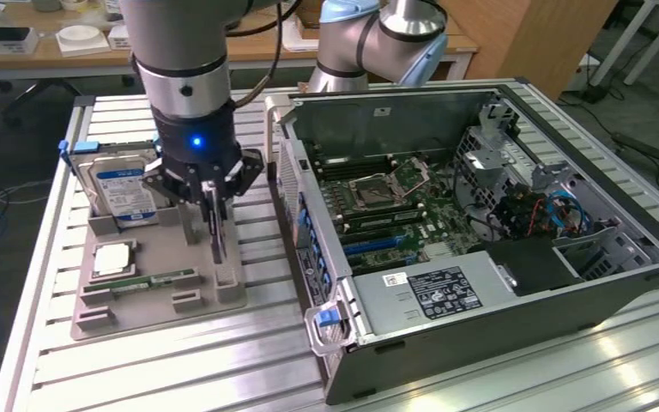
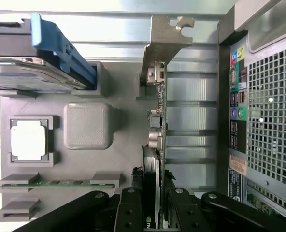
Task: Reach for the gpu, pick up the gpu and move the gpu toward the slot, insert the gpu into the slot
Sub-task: 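Pick up the gpu and move the gpu toward the slot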
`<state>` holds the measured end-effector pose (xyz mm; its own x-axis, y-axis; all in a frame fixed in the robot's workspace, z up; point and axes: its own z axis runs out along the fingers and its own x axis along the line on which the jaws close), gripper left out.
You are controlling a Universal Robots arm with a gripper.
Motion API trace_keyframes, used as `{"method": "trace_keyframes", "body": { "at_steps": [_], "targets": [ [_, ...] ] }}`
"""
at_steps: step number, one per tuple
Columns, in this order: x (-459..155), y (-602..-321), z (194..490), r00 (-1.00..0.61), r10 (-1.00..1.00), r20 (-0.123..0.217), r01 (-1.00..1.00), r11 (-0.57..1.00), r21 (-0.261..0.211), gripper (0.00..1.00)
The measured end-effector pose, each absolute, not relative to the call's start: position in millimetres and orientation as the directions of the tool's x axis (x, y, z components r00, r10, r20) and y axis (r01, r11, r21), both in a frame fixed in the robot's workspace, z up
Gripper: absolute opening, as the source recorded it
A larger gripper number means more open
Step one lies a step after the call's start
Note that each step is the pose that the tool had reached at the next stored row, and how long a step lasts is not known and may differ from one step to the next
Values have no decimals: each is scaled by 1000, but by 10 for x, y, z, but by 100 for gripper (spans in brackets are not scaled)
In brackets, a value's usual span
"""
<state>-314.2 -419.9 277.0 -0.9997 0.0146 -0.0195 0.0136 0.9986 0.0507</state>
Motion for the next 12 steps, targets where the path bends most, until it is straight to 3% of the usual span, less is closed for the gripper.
{"method": "trace_keyframes", "body": {
  "at_steps": [12],
  "targets": [
    [-3145, -4200, 3068, -1000, 15, -19, 14, 999, 52, 26]
  ]
}}
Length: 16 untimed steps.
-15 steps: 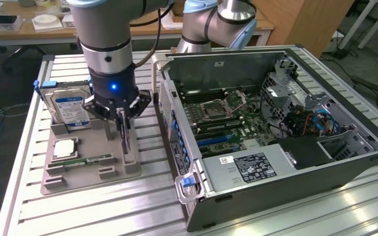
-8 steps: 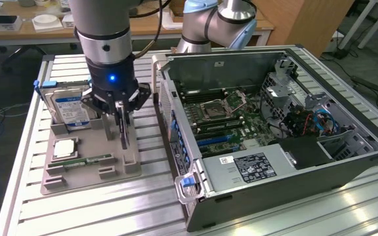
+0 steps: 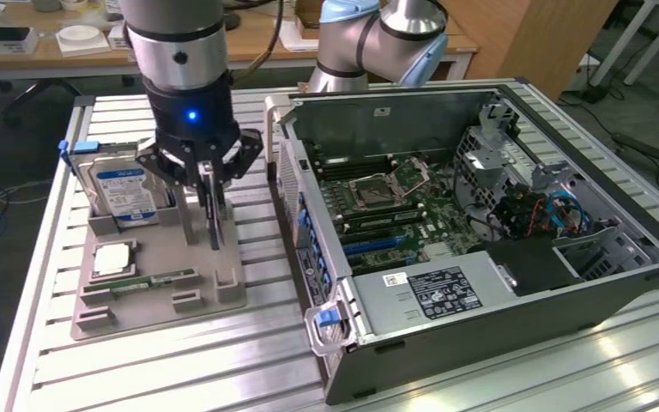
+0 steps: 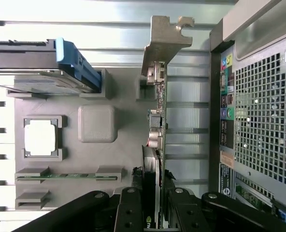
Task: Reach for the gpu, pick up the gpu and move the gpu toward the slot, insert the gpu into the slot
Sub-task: 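Pick up the gpu and move the gpu toward the slot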
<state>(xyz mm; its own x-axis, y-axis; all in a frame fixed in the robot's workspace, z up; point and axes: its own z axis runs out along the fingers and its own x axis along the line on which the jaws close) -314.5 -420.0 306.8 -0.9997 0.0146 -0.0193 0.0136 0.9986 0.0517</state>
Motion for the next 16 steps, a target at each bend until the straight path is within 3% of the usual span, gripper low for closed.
{"method": "trace_keyframes", "body": {
  "at_steps": [16],
  "targets": [
    [-3145, -4200, 3688, -1000, 15, -19, 13, 999, 53, 26]
  ]
}}
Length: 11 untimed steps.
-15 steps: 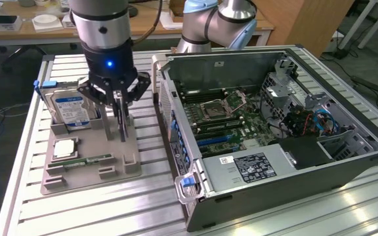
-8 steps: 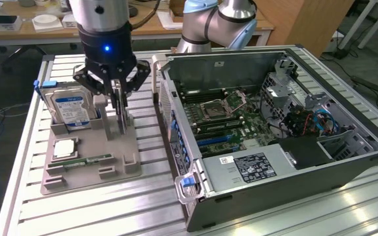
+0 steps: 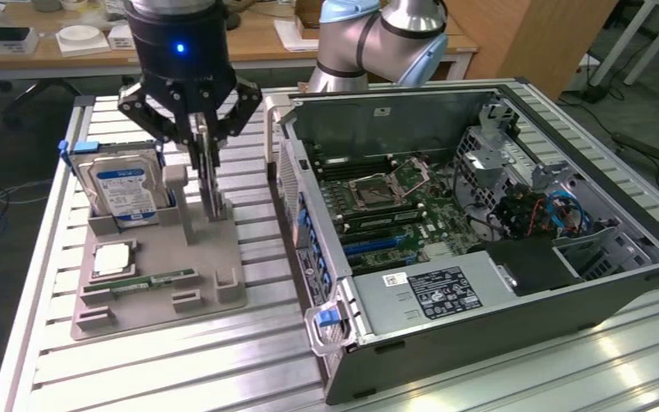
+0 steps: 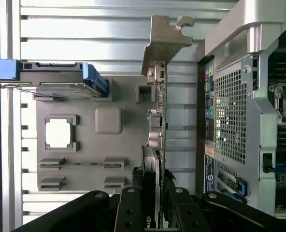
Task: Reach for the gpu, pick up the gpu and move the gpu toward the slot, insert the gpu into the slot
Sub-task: 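Pick up the gpu and move the gpu toward the slot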
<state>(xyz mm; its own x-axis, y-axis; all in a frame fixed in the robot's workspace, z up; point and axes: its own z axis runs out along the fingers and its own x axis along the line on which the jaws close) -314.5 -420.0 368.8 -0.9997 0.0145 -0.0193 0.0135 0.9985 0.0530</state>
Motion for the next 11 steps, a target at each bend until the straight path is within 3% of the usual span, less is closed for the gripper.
{"method": "trace_keyframes", "body": {
  "at_steps": [11],
  "targets": [
    [-3145, -4202, 4111, -1000, 15, -19, 14, 998, 53, 26]
  ]
}}
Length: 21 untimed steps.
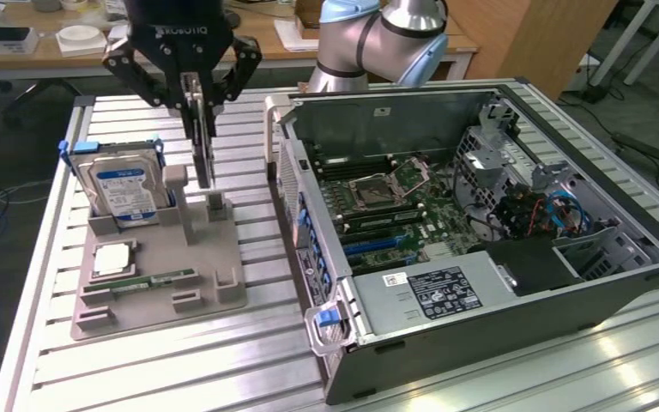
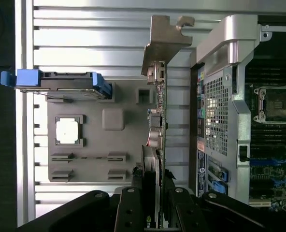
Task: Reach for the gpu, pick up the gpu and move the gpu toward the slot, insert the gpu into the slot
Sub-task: 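Pick up the gpu and move the gpu toward the slot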
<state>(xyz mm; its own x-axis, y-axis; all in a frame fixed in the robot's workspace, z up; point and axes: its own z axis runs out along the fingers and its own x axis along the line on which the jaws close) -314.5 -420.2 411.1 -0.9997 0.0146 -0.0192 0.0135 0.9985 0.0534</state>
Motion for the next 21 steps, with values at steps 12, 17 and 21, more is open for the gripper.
{"method": "trace_keyframes", "body": {
  "at_steps": [12, 17, 21],
  "targets": [
    [-3046, -4201, 4200, -1000, 14, -19, 13, 998, 53, 26],
    [-2959, -4201, 4200, -1000, 14, -20, 13, 999, 30, 26],
    [-2936, -4202, 4199, -1000, 13, -20, 13, 1000, 19, 26]
  ]
}}
